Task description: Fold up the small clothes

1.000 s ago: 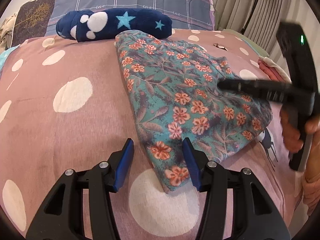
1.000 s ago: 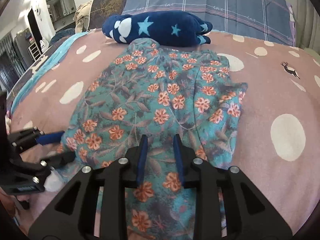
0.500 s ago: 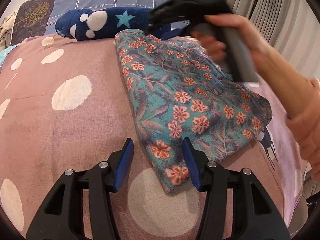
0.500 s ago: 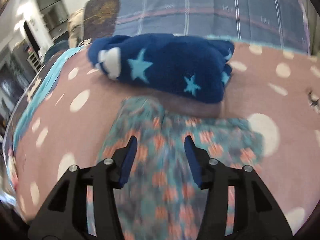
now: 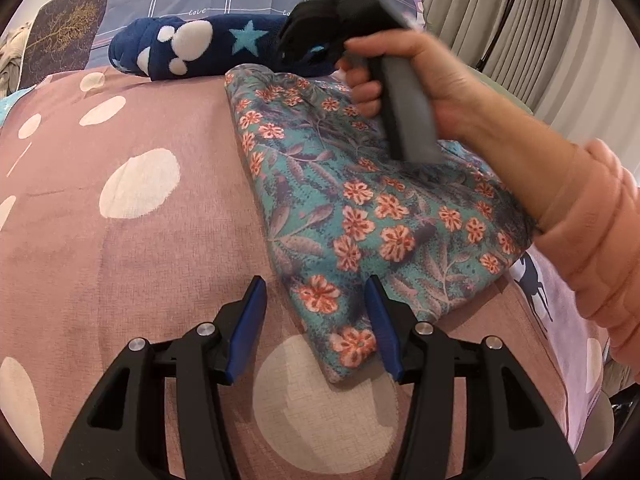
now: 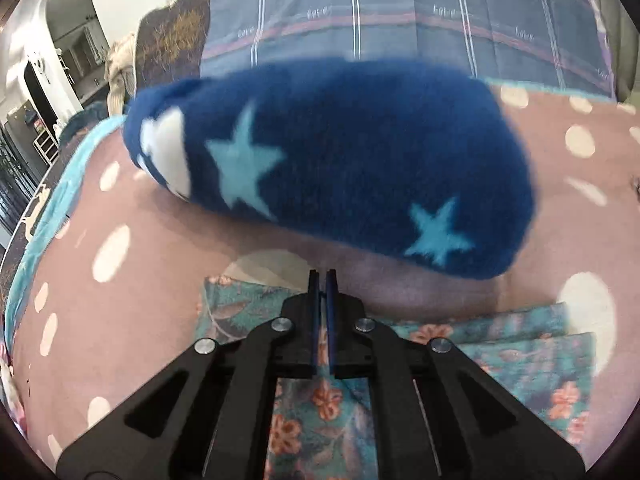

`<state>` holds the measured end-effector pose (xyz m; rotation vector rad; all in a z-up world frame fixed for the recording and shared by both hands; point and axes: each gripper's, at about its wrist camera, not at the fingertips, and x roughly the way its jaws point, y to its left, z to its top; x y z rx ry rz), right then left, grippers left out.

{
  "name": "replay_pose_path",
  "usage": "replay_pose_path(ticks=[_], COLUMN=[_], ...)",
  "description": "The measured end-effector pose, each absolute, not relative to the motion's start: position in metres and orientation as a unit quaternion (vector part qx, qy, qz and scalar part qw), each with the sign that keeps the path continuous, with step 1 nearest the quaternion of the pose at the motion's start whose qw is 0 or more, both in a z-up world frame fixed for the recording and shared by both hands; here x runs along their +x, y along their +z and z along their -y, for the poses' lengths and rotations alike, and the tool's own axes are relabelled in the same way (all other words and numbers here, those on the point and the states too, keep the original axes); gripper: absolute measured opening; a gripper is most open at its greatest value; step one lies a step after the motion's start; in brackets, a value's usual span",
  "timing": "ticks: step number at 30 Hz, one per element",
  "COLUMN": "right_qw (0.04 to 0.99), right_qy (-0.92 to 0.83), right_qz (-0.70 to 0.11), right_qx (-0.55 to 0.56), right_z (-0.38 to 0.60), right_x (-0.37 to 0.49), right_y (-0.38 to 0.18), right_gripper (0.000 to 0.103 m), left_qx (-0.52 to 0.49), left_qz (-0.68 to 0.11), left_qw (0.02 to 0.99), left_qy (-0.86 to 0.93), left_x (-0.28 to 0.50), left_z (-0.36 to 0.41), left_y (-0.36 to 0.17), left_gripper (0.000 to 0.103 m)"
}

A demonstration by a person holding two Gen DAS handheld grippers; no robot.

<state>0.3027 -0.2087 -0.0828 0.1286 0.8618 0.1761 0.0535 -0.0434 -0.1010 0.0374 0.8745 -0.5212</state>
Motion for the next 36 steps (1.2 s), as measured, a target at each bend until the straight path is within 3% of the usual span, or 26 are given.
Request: replay_pose_path(ticks=[1,3,4,7,8,10,11,20,26,27,30,31,36], right_qw=[0.905,0.902,0.901,0.891,0.883,0.871,0.861,0.867,0.884,0.886,0.888,0.887,0.871], right_qy=[0.093,0.118,0.133,0.175,0.176,0.138,0.133,0.17,0.166,0.167,0.157,0.15,0.164], right_qz=[-0.411,-0.407,-0.405,-0.419,-0.436,-0.471,-0.489,-0.464,-0.422,-0.417,-0.416,-0.419,-0.44], right_qx=[0.064,0.076,0.076,0.031,0.006,-0.034,-0.027,0.068,0.112,0.115,0.122,0.123,0.144], right_z=[0.21,0.212,0.211,0.191,0.18,0.163,0.16,0.182,0.223,0.234,0.276,0.29,0.334], right_x=[0.295,0.284,0.275,0.259,0.258,0.263,0.27,0.284,0.22,0.206,0.15,0.126,0.067], right_y=[-0.075,-0.065,-0.059,-0.053,-0.057,-0.076,-0.092,-0.105,-0.058,-0.053,-0.049,-0.053,-0.087], right_gripper=[0.011,0.037,0.038,0.033,0.019,0.001,0.0,0.0,0.006,0.007,0.01,0.01,0.009], left_qx=[0.017,0.02,0.022,0.026,0.025,0.022,0.02,0.023,0.014,0.014,0.005,-0.001,0.035], left_qz=[-0.419,-0.419,-0.418,-0.415,-0.416,-0.415,-0.415,-0.418,-0.415,-0.412,-0.398,-0.392,-0.415], left_qw=[0.873,0.873,0.874,0.875,0.875,0.875,0.875,0.874,0.877,0.88,0.887,0.889,0.879], left_qy=[-0.25,-0.249,-0.248,-0.246,-0.246,-0.247,-0.247,-0.248,-0.242,-0.237,-0.233,-0.237,-0.233], left_x=[0.054,0.054,0.053,0.05,0.05,0.05,0.051,0.051,0.049,0.048,0.043,0.042,0.048], left_z=[0.043,0.044,0.045,0.046,0.046,0.044,0.044,0.045,0.041,0.039,0.032,0.03,0.052], left_y=[-0.101,-0.101,-0.101,-0.101,-0.101,-0.101,-0.101,-0.102,-0.098,-0.096,-0.083,-0.077,-0.086], left_gripper=[0.053,0.053,0.053,0.053,0.053,0.053,0.053,0.054,0.054,0.051,0.024,0.021,0.02])
